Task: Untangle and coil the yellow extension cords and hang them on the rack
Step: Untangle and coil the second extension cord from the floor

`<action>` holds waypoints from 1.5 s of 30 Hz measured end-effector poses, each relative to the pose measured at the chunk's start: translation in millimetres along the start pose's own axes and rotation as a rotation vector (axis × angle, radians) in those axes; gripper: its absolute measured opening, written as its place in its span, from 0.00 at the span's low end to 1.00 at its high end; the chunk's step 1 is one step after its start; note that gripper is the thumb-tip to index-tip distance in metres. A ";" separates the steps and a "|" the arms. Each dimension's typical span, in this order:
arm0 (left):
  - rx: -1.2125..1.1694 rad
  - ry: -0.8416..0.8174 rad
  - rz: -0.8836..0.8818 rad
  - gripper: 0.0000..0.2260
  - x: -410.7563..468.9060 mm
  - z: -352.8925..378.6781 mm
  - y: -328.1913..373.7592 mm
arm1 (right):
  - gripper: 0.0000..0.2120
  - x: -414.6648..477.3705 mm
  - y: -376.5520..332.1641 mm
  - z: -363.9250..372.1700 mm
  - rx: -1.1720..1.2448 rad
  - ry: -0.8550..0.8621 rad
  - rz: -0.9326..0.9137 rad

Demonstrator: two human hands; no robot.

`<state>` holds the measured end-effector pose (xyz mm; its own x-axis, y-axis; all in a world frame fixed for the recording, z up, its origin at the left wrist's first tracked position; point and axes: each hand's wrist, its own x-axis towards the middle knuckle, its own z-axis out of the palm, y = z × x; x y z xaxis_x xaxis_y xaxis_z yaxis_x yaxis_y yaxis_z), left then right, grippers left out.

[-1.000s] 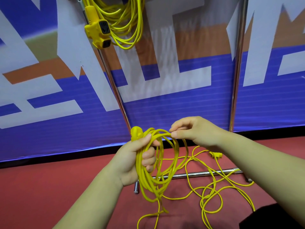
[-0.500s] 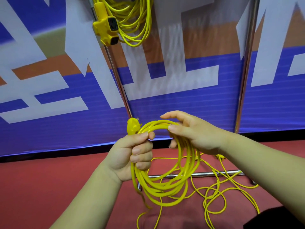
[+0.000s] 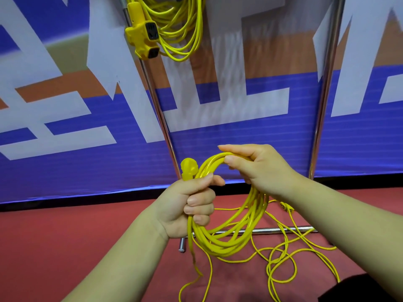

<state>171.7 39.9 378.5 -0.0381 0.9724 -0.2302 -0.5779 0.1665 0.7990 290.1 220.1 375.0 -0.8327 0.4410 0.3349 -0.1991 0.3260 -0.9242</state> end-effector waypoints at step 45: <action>-0.461 0.571 0.772 0.13 -96.6 -92.6 49.1 | 0.19 -32.8 120.0 57.0 -0.170 -0.629 0.586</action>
<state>71.5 -61.0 388.5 -0.8337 0.5473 -0.0738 -0.4824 -0.6567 0.5796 264.1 197.1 242.6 -0.9172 0.0500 -0.3953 0.3885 0.3334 -0.8590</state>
